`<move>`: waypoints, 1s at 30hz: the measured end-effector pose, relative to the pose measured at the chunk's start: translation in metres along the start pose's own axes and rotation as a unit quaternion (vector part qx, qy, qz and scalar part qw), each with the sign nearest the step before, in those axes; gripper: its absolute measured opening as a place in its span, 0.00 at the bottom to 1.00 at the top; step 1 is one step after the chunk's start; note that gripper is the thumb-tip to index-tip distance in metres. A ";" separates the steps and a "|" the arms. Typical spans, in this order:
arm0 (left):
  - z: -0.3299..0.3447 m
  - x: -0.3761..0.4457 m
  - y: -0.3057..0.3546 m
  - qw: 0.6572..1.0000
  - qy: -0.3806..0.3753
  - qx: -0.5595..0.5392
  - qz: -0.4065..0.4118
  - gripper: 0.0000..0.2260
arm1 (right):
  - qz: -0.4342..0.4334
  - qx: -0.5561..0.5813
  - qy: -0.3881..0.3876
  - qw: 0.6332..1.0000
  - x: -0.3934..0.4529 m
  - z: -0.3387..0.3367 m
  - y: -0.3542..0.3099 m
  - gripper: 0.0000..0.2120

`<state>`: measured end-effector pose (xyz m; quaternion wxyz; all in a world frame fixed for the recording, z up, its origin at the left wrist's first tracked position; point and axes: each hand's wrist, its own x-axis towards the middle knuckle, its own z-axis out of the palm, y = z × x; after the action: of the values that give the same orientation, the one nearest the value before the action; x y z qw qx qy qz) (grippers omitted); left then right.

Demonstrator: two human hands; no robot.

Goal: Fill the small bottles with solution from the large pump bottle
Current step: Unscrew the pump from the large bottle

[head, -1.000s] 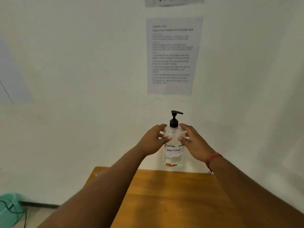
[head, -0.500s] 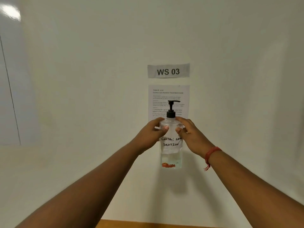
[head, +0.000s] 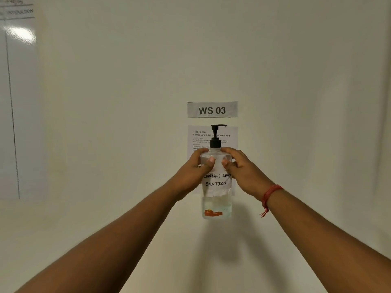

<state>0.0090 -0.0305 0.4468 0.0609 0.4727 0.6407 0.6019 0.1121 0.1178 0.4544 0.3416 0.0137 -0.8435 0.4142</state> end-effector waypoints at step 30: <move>0.019 -0.024 0.022 0.999 0.025 0.015 0.023 0.21 | 0.007 0.220 0.072 0.973 0.002 -0.006 -0.038 0.06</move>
<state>0.0460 -0.0371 0.4486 0.0241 0.4726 0.6401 0.6053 0.1262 0.0977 0.4843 0.3870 0.0530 -0.7053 0.5916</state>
